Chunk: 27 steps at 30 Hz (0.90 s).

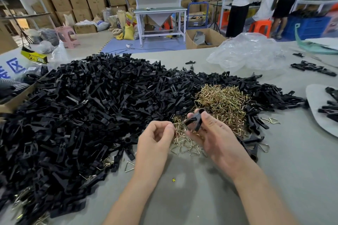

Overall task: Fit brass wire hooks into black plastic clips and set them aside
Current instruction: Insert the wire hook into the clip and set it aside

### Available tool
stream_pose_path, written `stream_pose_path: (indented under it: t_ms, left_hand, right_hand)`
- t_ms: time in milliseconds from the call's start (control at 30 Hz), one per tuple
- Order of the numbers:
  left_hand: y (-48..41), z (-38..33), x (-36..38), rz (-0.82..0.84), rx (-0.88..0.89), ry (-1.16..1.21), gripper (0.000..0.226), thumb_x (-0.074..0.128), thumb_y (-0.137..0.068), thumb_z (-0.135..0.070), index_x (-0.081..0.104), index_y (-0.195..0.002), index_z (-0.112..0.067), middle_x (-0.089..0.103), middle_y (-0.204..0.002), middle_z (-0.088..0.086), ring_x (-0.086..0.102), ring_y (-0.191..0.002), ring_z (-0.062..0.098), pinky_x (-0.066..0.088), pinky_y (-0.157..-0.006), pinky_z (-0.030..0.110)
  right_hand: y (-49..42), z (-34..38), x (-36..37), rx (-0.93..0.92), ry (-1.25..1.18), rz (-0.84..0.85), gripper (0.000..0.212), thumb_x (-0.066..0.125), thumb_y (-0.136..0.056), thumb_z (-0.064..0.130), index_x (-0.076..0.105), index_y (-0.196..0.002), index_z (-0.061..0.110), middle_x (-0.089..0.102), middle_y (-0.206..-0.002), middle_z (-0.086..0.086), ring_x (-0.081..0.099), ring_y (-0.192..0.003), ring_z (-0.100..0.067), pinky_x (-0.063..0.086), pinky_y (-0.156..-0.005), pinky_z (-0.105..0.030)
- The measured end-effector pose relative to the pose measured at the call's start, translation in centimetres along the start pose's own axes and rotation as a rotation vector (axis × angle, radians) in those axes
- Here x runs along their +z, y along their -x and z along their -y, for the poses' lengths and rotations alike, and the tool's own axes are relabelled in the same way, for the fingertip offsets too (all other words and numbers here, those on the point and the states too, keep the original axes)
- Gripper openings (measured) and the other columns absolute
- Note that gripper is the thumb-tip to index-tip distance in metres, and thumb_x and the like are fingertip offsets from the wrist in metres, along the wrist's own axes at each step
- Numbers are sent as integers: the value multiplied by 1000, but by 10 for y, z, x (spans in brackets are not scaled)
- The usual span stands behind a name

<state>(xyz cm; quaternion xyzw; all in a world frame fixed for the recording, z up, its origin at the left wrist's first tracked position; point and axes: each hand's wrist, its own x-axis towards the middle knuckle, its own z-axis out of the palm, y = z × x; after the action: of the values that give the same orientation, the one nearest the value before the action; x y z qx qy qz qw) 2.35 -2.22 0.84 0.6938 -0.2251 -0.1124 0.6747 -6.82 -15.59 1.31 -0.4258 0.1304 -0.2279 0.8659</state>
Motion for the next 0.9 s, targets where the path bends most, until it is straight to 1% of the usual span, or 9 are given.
stream_pose_path:
  t_ms: [67,167,367,467,567,633,700,800,900]
  left_hand:
    - [0,-1,1,40,-36,93,8,67,-94,-18,72,-87,-16,72,-79,-6,61,-72,4,50,-70,16]
    - [2,1,4,51,-58,183,9,66,-95,-19,73,-89,-17,71,-77,-10,61,-69,3,49,-67,15]
    - [0,8,9,20,-158,271,9,63,-95,-11,70,-90,-13,69,-72,0,62,-67,11,52,-63,21]
    - [2,8,9,53,-63,101,8,61,-95,-12,66,-89,-12,69,-71,3,63,-66,12,53,-64,26]
    - [6,6,7,126,21,-90,10,63,-93,-23,63,-83,-20,66,-68,-5,56,-62,6,44,-59,18]
    - [9,5,8,172,66,-174,15,62,-92,-26,59,-79,-22,60,-63,-12,50,-58,2,40,-57,14]
    - [10,4,9,192,74,-205,19,61,-94,-24,55,-75,-22,58,-62,-12,49,-57,4,40,-57,16]
    - [9,1,10,233,-123,94,23,60,-96,-17,58,-73,-17,64,-69,1,55,-62,15,45,-59,27]
    - [12,-2,14,278,-220,329,23,65,-90,-25,63,-67,-22,64,-74,6,56,-62,15,45,-59,26]
  right_hand:
    - [1,-3,3,22,28,55,21,63,-90,25,79,-100,16,71,-122,-12,67,-110,-24,59,-90,-35]
    - [1,-5,6,49,66,96,23,63,-91,24,79,-104,14,71,-122,-15,69,-111,-23,57,-95,-36]
    - [1,-6,6,51,26,129,23,61,-93,19,78,-105,10,71,-120,-19,71,-107,-23,58,-87,-30]
    - [-1,-6,4,48,-9,114,23,61,-94,18,77,-107,8,70,-123,-21,72,-104,-23,60,-87,-33]
    - [-1,-5,0,42,-25,137,24,61,-95,22,76,-109,10,68,-124,-21,70,-105,-24,57,-96,-35]
    - [-1,-6,0,39,-15,161,26,62,-96,24,75,-111,9,69,-123,-20,70,-106,-25,58,-93,-33]
    - [-2,-8,0,39,-27,145,26,62,-95,27,76,-110,12,70,-123,-18,70,-105,-24,59,-89,-32]
    - [-4,-9,-3,32,-100,77,28,60,-93,32,74,-112,17,69,-128,-13,68,-113,-23,59,-85,-32]
    - [-4,-10,-7,41,-174,61,39,59,-93,31,64,-125,9,68,-128,-13,69,-111,-24,60,-80,-34]
